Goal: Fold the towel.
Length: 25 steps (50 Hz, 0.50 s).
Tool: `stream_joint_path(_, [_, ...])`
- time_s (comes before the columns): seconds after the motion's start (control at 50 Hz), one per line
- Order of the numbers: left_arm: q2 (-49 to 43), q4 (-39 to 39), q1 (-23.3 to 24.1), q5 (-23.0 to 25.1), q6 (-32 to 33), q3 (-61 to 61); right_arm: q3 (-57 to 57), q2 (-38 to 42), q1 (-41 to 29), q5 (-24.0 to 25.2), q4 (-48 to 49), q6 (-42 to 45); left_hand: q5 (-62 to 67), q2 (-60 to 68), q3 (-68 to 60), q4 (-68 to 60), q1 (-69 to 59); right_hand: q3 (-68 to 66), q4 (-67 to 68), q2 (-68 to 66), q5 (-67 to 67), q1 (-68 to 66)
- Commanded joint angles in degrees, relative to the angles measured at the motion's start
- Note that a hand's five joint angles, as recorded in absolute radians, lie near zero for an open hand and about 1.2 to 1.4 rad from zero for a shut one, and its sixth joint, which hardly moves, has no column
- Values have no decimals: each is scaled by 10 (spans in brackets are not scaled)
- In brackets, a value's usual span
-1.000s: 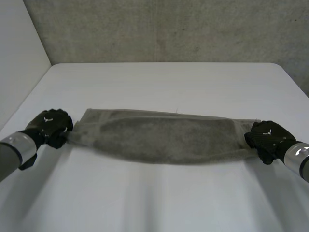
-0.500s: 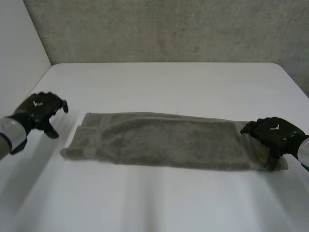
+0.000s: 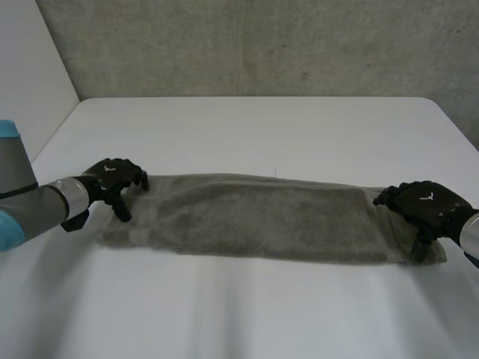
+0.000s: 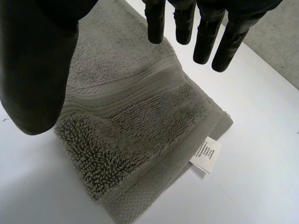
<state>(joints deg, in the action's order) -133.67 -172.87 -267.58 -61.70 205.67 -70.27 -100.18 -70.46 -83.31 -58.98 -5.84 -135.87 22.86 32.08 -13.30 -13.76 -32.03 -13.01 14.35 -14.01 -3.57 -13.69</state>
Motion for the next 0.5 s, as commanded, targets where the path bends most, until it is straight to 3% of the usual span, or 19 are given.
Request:
stream_joint_path(0.02, [-19,-5,0,-23,17,22,-1,2,-1,0,1,0,17,25,33,38,-26,30,-44,40,36,37])
stream_joint_path(0.14, [-32,-4,0,-32,44,29,-2,3,-1,0,1,0,95,103,33,38,-103,30,-44,40,36,37])
stream_joint_path(0.18, [-33,-3,0,-33,48,25,-2,3,-1,0,1,0,217,225,33,38,-225,30,-44,40,36,37])
stream_joint_path(0.3, [-28,-2,6,-33,49,21,-2,7,-1,-1,1,2,367,375,33,38,-376,30,-44,40,36,37])
stream_joint_path(0.34, [-22,-2,12,-33,49,22,-1,7,-1,-1,1,2,471,479,33,38,-479,30,-44,40,36,37])
stream_joint_path(0.5, [5,-17,15,-32,49,29,-3,7,-3,-2,1,2,471,479,33,38,-480,30,-44,40,36,37])
